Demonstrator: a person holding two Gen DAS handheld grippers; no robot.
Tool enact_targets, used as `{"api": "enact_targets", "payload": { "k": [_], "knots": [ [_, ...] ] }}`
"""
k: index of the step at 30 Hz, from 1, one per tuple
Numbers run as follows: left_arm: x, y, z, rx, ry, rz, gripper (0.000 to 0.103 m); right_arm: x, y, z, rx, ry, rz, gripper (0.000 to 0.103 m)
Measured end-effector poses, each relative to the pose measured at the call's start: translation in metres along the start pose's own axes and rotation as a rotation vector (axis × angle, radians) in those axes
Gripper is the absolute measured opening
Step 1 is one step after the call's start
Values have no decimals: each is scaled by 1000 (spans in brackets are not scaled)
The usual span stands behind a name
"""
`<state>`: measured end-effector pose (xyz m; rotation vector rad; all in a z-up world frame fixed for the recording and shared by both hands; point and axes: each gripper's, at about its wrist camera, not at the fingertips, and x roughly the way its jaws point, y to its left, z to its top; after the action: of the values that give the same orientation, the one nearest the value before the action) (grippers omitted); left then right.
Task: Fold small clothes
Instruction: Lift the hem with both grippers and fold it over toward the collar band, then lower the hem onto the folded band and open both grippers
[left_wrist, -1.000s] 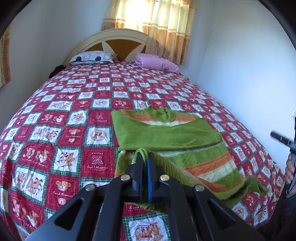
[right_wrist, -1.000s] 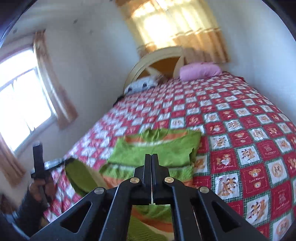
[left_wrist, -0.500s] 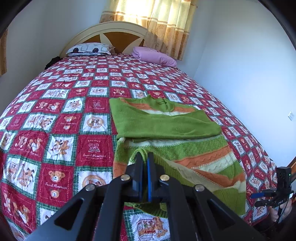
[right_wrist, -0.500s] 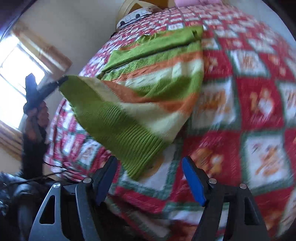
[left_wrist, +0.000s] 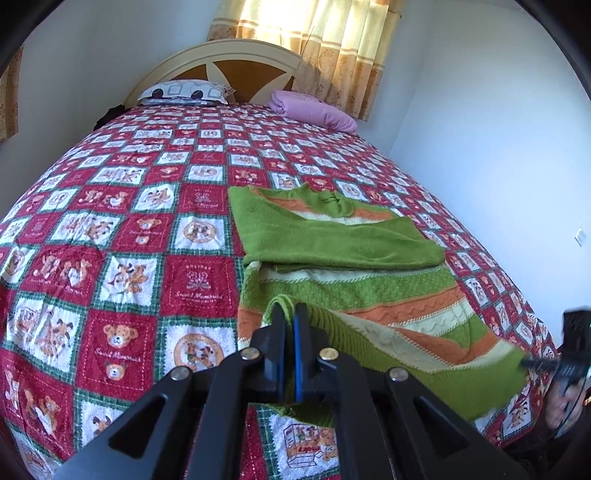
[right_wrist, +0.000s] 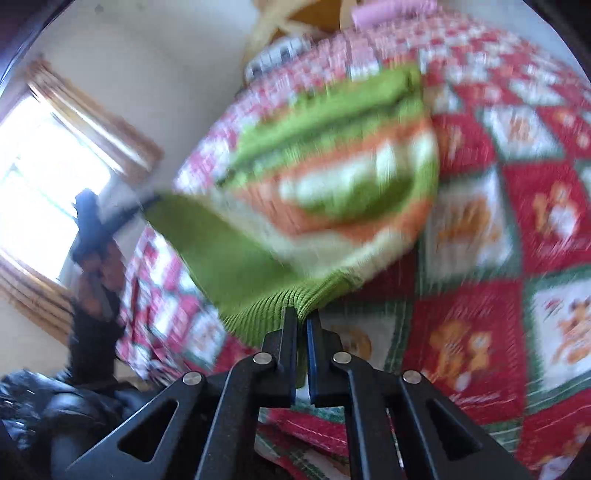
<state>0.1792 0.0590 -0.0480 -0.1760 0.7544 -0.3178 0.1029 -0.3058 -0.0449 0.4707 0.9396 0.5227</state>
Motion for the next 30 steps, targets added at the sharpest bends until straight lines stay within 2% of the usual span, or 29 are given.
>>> {"api": "enact_targets", "payload": {
  "k": [5,14,21,25,28,30],
  "knots": [
    [-5,-5,23,12,-43,-1,4,-43,8,52,-4,-188,33,3],
    [18,-5,82,39,-71,47,4,-42,27,154,-93,-322,-19,3],
    [63,5,123,37,-40,101,4,-7,12,225,-59,-323,-54,3],
    [109,16,141,31,30,102,4,24,-9,253,-12,-295,-83,3],
    [154,30,150,-16,95,117,4,58,-35,273,40,-250,-121,3],
    [188,36,147,-11,142,159,8,85,-52,282,68,-206,-151,3]
  ]
}}
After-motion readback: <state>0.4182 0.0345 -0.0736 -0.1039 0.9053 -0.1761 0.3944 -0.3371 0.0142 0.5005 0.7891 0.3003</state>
